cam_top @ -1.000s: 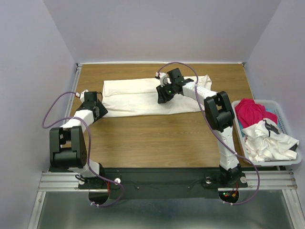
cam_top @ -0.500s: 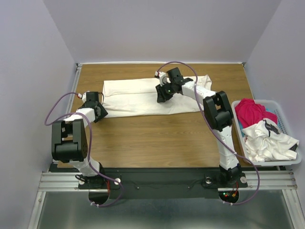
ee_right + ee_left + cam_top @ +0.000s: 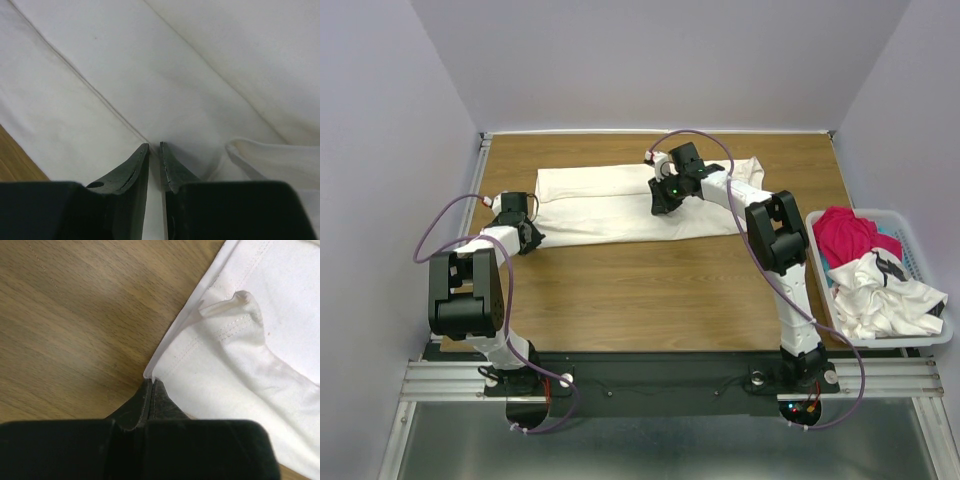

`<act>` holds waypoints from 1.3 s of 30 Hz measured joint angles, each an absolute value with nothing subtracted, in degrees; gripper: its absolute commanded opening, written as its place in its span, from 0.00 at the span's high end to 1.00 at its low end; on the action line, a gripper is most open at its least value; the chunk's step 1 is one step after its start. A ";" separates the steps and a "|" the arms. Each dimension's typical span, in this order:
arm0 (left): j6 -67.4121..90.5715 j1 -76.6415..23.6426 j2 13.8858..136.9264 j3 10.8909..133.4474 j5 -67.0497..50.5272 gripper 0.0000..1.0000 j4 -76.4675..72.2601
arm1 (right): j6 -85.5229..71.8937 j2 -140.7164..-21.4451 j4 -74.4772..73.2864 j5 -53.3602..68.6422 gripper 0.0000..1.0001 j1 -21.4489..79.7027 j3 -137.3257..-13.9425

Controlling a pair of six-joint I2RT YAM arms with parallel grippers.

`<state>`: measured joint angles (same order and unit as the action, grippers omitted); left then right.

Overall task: Fold and stack the t-shirts
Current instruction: Fold the tshirt

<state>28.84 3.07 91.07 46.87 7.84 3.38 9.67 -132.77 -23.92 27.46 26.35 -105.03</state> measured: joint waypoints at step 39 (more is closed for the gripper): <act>28.91 3.09 89.38 45.34 7.79 1.00 4.32 | 11.40 -133.32 -25.74 33.26 0.99 26.57 -105.08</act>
<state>28.91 3.09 89.38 45.34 7.79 4.32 11.40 -133.32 -25.74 33.26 26.57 -105.08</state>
